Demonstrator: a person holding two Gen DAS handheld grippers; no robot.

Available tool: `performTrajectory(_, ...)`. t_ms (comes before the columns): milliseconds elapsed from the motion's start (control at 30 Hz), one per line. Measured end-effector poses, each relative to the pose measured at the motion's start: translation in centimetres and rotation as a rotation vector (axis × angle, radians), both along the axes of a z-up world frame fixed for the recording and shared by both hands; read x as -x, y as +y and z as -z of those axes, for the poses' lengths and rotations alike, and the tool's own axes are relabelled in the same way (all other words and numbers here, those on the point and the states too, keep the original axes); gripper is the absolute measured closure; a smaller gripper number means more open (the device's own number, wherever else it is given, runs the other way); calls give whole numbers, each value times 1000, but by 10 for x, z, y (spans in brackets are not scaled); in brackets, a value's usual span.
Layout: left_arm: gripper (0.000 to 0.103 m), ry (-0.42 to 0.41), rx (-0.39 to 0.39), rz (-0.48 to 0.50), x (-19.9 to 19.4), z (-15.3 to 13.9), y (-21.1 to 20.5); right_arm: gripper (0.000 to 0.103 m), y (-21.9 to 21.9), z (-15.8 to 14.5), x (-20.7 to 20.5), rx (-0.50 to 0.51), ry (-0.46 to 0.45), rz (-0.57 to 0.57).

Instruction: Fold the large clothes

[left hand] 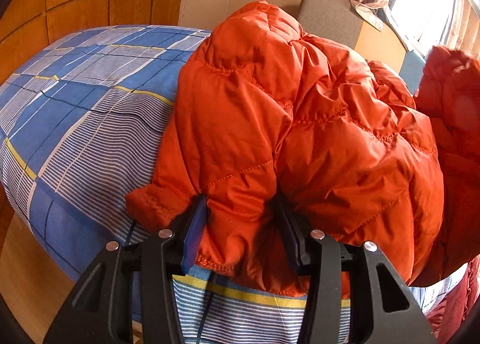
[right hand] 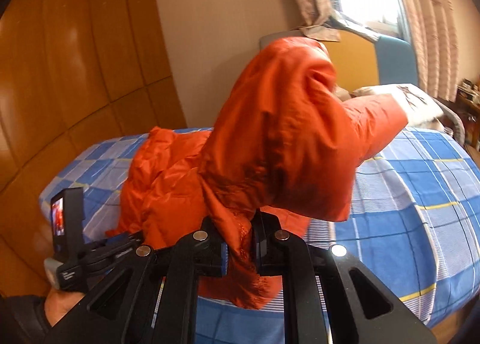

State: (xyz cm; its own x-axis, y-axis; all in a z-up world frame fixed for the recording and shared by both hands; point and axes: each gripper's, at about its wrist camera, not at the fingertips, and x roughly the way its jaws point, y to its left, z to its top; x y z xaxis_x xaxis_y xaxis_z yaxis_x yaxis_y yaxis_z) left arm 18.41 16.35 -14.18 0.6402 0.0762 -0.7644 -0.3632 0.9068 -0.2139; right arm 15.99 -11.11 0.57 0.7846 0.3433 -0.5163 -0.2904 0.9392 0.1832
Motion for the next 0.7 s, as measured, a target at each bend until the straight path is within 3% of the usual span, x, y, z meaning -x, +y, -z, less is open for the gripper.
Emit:
performTrajectory(433, 62, -13, 28, 17, 2, 0, 3, 91, 49, 1, 14, 63, 11, -195)
performTrajectory(700, 64, -24, 61, 19, 5, 1, 10, 91, 75, 14, 9, 58, 67, -299)
